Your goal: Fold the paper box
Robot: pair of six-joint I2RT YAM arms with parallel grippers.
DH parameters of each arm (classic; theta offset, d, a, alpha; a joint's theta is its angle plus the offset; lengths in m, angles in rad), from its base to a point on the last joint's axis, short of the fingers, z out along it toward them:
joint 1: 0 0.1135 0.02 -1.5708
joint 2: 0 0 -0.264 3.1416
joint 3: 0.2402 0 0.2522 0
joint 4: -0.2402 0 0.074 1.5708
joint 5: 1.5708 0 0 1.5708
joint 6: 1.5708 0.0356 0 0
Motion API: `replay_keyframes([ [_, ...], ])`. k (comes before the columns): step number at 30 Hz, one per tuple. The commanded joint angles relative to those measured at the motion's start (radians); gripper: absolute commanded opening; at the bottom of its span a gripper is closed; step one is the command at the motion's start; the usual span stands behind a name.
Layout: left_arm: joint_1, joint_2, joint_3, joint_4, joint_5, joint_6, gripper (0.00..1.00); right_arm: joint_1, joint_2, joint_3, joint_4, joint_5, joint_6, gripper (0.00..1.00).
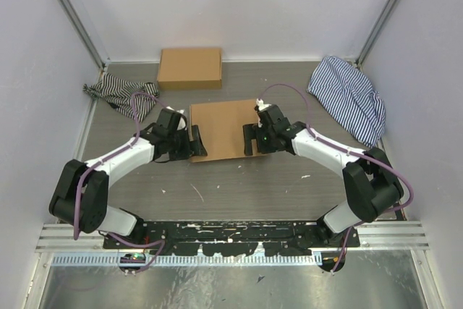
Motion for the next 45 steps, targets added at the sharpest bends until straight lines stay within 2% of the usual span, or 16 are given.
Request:
replay_keyframes([
  [1,-0.010,-0.015,0.014,0.006,0.016,-0.008,0.84,0.015,-0.007,0.024,0.018,-0.038,-0.010,0.95],
  [13,-0.021,-0.052,0.014,-0.021,0.066,-0.041,0.83,0.021,-0.031,0.024,-0.014,-0.049,0.007,0.91],
  [31,-0.025,-0.077,0.015,-0.059,0.130,-0.075,0.79,0.021,-0.070,0.071,-0.115,-0.072,0.024,0.76],
  [45,-0.025,-0.110,0.056,-0.138,0.147,-0.075,0.77,0.021,-0.097,0.104,-0.146,-0.072,0.044,0.73],
])
